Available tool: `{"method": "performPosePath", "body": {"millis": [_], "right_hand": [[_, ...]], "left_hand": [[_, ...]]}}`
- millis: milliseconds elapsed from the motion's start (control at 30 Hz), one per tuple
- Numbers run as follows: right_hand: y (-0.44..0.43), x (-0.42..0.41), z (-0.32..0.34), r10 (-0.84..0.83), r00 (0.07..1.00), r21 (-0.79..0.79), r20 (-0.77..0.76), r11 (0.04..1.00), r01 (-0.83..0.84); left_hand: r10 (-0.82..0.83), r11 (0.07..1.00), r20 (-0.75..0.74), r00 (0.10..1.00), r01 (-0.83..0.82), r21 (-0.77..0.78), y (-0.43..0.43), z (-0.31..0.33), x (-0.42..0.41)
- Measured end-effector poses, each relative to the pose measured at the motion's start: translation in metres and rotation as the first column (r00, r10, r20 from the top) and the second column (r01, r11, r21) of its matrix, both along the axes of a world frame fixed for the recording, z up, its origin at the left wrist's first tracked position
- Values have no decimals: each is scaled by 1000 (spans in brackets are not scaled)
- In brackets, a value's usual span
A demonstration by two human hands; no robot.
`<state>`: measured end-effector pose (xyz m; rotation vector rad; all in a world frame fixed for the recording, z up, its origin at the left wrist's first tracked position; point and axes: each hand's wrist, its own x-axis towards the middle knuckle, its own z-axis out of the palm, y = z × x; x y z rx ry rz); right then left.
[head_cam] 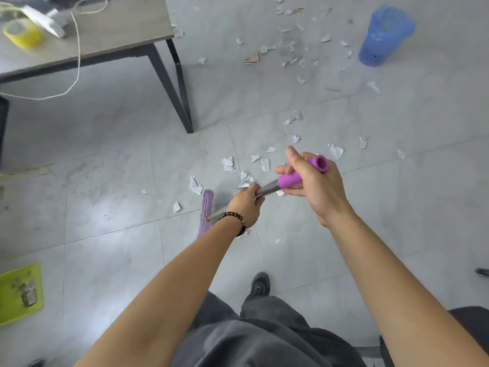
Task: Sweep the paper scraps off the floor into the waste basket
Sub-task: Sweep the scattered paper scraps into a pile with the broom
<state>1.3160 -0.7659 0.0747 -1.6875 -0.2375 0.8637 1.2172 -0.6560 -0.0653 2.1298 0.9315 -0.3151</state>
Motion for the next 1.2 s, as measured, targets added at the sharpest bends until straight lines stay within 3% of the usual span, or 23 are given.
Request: {"method": "performPosePath", "body": {"millis": [333,600,700,800,1000,1200], "right_hand": [[106,-56,-65,236,923,130,-303,970,-205],[229,-109,-121,251,846,131,-470,968,-214],[267,-102,-135,236,872,56,-430,970,-235],[285,-70,-134,186,919,-51,-347,975,-216],[268,43,-73,-75,978,-151,-197,988,45],[236,113,-17,-108,994,-149,34,983,111]], "left_hand": [[229,966,-158,960,-204,158,104,-30,-107],[444,894,-91,891,-433,118,219,-96,-165],[463,886,-114,879,-460,48,253,-116,-153],[308,950,-159,938,-312,-3,275,-127,-121],[99,986,12,995,-96,-137,260,-108,5],[-40,993,100,994,50,-106,225,-71,109]]}}
